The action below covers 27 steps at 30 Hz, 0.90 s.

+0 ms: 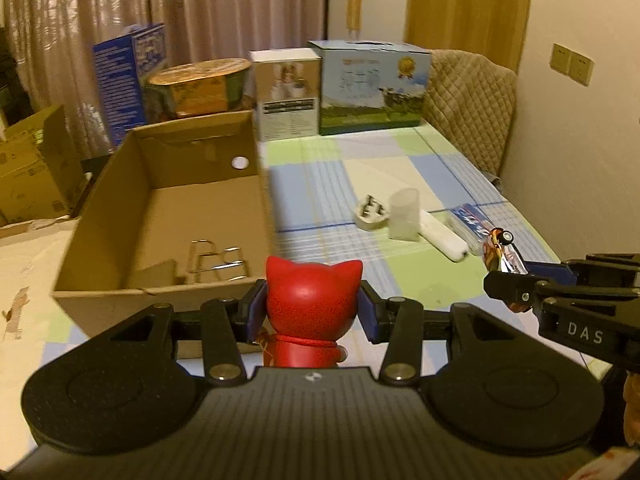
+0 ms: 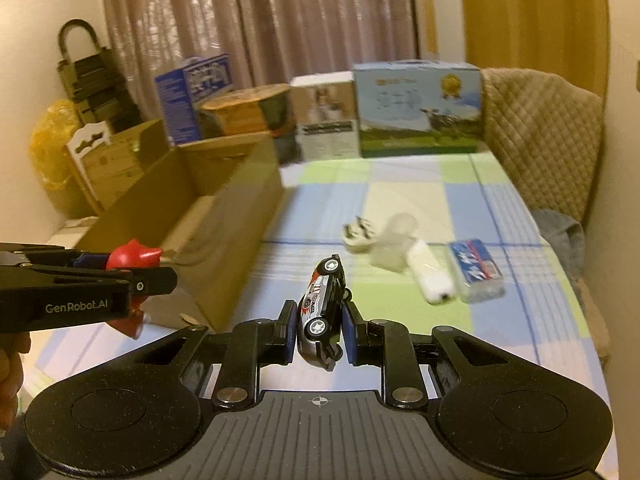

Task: Organize rigid objects
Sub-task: 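Carry the red cat figure and toy car to the cardboard box with both tools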

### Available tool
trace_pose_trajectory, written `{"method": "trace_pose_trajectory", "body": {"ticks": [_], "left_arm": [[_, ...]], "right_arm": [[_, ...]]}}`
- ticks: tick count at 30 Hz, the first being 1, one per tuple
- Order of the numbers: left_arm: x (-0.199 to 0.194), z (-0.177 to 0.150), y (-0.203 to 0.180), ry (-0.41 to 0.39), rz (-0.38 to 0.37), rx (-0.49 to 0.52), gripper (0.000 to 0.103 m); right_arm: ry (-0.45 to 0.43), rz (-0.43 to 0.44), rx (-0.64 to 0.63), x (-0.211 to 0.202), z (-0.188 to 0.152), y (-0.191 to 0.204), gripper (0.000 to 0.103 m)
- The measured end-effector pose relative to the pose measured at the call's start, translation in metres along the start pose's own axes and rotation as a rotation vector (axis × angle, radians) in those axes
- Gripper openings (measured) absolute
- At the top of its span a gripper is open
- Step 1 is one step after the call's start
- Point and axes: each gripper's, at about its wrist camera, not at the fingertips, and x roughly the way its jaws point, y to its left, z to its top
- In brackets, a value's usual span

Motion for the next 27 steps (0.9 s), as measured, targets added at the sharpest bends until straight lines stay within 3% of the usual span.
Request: {"method": "trace_pose_trajectory", "body": {"ticks": [27], "left_arm": [[-0.030,0.023,0.100,-0.035,0.092,-0.038,0.042]], "right_arm": [[-0.008,0.159,-0.109,0.038,0.051,0.094,0.020]]}}
